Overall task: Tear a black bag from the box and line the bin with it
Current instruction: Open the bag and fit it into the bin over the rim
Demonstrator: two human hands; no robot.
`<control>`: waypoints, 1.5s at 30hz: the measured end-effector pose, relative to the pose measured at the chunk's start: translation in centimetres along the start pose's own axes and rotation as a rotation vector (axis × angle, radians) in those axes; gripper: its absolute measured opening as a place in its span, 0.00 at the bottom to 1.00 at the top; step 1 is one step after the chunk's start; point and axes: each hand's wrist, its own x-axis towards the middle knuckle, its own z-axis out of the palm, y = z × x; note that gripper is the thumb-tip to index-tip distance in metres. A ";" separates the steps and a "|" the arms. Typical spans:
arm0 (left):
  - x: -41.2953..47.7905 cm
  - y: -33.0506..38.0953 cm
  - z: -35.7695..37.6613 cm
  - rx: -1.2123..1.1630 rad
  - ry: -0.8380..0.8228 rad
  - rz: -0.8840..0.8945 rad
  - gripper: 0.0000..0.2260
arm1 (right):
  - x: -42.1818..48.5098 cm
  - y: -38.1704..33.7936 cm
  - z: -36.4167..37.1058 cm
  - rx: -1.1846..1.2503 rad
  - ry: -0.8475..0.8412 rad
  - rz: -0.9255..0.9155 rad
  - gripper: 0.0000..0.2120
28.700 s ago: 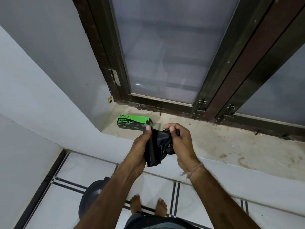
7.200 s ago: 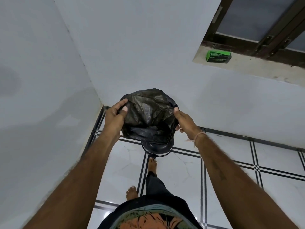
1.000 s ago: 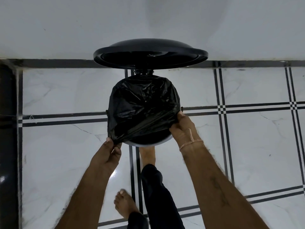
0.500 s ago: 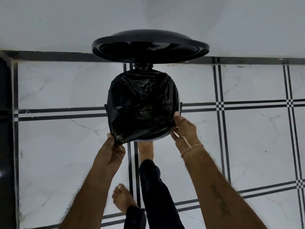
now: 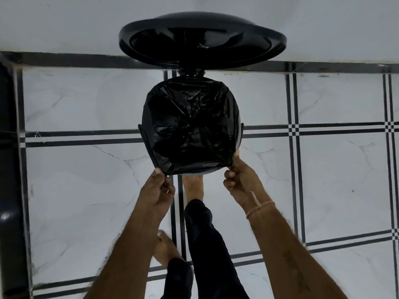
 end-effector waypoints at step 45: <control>2.6 -1.0 0.9 -0.238 -0.072 0.025 0.09 | 1.8 4.6 1.7 0.543 0.069 0.000 0.20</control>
